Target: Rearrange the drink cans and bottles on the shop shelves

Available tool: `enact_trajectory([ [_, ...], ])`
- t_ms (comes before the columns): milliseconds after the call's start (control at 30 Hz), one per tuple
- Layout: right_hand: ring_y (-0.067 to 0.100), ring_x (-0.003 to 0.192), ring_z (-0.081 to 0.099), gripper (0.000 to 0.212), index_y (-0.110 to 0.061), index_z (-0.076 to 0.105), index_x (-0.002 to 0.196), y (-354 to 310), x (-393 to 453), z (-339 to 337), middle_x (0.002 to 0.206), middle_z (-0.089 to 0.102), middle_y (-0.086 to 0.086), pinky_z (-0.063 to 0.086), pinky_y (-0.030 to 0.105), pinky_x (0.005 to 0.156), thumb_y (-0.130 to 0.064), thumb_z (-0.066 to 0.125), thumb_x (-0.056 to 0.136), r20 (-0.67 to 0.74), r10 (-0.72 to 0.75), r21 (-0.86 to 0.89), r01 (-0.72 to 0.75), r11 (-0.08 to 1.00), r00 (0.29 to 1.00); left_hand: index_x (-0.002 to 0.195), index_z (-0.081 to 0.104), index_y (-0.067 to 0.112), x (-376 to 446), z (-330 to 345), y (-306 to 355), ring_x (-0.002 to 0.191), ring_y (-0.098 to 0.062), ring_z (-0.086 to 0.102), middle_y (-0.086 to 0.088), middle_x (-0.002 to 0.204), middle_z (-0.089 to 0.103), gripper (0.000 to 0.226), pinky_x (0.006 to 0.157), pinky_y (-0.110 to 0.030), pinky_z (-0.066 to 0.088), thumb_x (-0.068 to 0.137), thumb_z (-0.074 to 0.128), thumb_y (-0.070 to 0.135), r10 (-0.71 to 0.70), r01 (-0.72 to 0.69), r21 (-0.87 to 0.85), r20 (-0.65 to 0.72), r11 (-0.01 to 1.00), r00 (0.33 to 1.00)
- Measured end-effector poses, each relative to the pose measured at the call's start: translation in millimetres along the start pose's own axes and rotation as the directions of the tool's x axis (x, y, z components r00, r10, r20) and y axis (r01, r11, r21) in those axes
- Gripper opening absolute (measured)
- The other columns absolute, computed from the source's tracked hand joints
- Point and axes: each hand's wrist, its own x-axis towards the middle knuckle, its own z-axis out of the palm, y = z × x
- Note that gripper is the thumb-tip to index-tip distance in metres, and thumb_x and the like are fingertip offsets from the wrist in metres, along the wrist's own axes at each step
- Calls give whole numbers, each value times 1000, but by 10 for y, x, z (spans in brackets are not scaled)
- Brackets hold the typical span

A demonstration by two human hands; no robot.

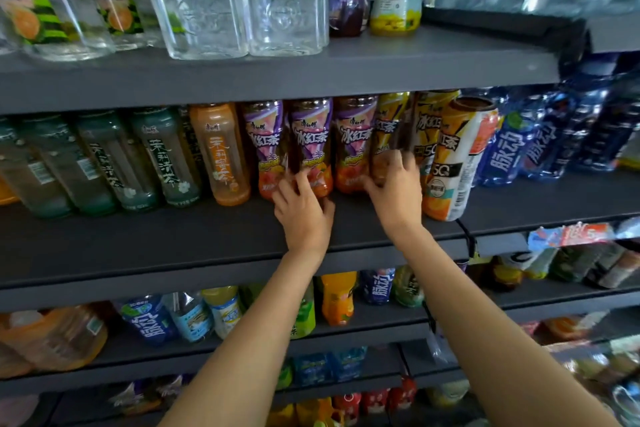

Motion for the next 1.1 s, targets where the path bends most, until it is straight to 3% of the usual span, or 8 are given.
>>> enact_trajectory([
  [100, 32, 115, 39, 46, 0, 49, 118, 70, -170, -342, 125, 43, 23, 35, 35, 95, -13, 69, 79, -355, -161, -15, 166, 986, 921, 135, 36, 11, -92, 26, 0, 123, -33, 29, -16, 137, 32, 54, 97, -42, 31, 85, 57, 18, 29, -31, 51, 29, 998, 999],
  [167, 32, 119, 34, 58, 2, 44, 126, 175, -131, -522, 132, 37, 24, 29, 33, 98, -14, 72, 78, -474, -15, 20, 27, 999, 880, 137, 34, 13, -119, 41, 0, 123, -33, 29, -16, 137, 31, 55, 98, -42, 31, 87, 55, 18, 47, -50, 76, 47, 996, 998],
  [267, 37, 123, 35, 73, -2, 31, 137, 431, -49, -581, 139, 31, 19, 32, 40, 97, -20, 72, 80, -288, 313, 112, -292, 950, 905, 138, 35, 18, -121, 65, -21, 125, -32, 29, -13, 137, 33, 56, 101, -42, 30, 86, 57, 17, 98, -103, 106, 56, 989, 994],
  [333, 37, 120, 39, 65, -2, 33, 134, 561, -58, -504, 134, 38, 18, 34, 41, 94, -21, 69, 83, -136, 324, 79, -316, 946, 936, 139, 35, 20, -106, 68, -37, 131, -31, 24, -10, 143, 29, 55, 106, -43, 26, 88, 57, 19, 122, -134, 140, 88, 981, 989],
  [467, 36, 114, 44, 50, 0, 40, 119, 588, 15, -412, 124, 46, 17, 36, 40, 89, -20, 69, 83, -123, 283, 61, -277, 959, 951, 145, 29, 23, -92, 91, -61, 143, -28, 6, -6, 153, 12, 57, 114, -44, 10, 92, 51, 25, 154, -186, 209, 161, 960, 975],
  [633, 38, 122, 37, 69, 0, 30, 136, 560, -74, -374, 135, 36, 19, 33, 40, 97, -18, 70, 82, -139, 311, 101, -299, 949, 940, 144, 30, 21, -94, 70, -47, 143, -27, 7, -9, 153, 12, 56, 115, -42, 8, 92, 51, 25, 174, -207, 212, 168, 955, 970],
  [800, 36, 120, 39, 58, 2, 40, 130, 253, -421, -194, 131, 36, 23, 39, 42, 99, -8, 70, 80, -245, -29, 61, 45, 997, 969, 132, 47, 12, -155, -91, -187, 135, -31, 27, -13, 143, 32, 51, 110, -44, 23, 83, 61, 10, 194, -192, 45, -21, 980, 981],
  [1100, 34, 110, 49, 51, 7, 45, 122, -725, -517, 611, 115, 52, 21, 42, 37, 90, -15, 69, 83, 102, -265, 243, 234, 941, 959, 140, 36, 12, -14, -930, -1180, 136, -33, 22, -17, 146, 26, 58, 111, -44, 22, 87, 58, 11, -57, 72, 119, -127, 990, 990],
])
